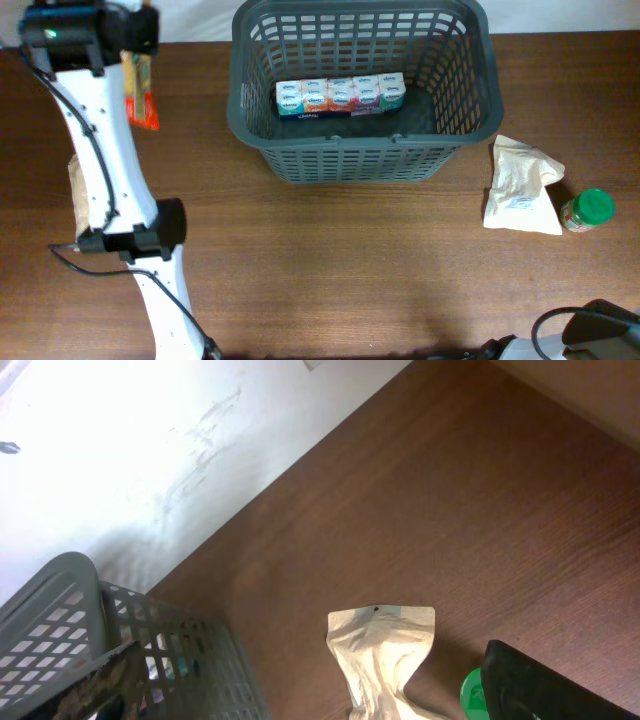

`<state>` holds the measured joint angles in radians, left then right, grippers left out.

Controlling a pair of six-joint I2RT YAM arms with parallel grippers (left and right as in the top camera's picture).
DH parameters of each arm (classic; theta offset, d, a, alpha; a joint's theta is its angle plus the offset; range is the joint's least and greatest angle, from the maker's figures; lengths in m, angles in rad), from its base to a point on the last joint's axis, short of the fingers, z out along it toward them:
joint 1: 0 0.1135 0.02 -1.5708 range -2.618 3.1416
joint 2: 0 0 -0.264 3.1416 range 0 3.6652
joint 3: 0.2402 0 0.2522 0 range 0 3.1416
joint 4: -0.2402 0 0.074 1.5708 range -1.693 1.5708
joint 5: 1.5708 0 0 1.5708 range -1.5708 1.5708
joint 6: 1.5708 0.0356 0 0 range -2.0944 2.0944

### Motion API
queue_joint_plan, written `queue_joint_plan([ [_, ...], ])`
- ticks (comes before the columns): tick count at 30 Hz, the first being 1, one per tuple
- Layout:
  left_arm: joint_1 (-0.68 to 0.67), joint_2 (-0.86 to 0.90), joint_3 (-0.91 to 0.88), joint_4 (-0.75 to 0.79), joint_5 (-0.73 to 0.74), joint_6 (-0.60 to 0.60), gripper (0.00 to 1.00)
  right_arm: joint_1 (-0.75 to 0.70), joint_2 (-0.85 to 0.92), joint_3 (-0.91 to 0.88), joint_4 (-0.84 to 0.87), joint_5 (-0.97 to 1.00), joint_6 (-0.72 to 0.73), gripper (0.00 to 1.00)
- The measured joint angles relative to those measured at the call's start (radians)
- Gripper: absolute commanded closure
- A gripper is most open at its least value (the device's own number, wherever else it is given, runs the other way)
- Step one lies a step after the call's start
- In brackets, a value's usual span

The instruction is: Pack container

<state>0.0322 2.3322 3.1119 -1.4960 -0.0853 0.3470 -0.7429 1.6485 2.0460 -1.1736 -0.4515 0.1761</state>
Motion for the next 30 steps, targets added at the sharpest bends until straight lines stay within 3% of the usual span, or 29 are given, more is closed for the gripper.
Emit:
queue_joint_plan([
  [8,-0.246,-0.087,0.000,0.068,0.031,0.351,0.98,0.000,0.000,0.000,0.000,0.000,0.000,0.01],
  [17,-0.400,-0.092,-0.001,-0.011,0.252,0.765,0.98,0.000,0.000,0.000,0.000,0.000,0.000,0.01],
  [24,-0.520,-0.094,-0.157,0.006,0.326,0.862,0.98,0.000,0.000,0.000,0.000,0.000,0.000,0.02],
  [30,-0.554,-0.063,-0.429,0.211,0.238,0.807,0.98,0.000,0.000,0.000,0.000,0.000,0.000,0.01],
])
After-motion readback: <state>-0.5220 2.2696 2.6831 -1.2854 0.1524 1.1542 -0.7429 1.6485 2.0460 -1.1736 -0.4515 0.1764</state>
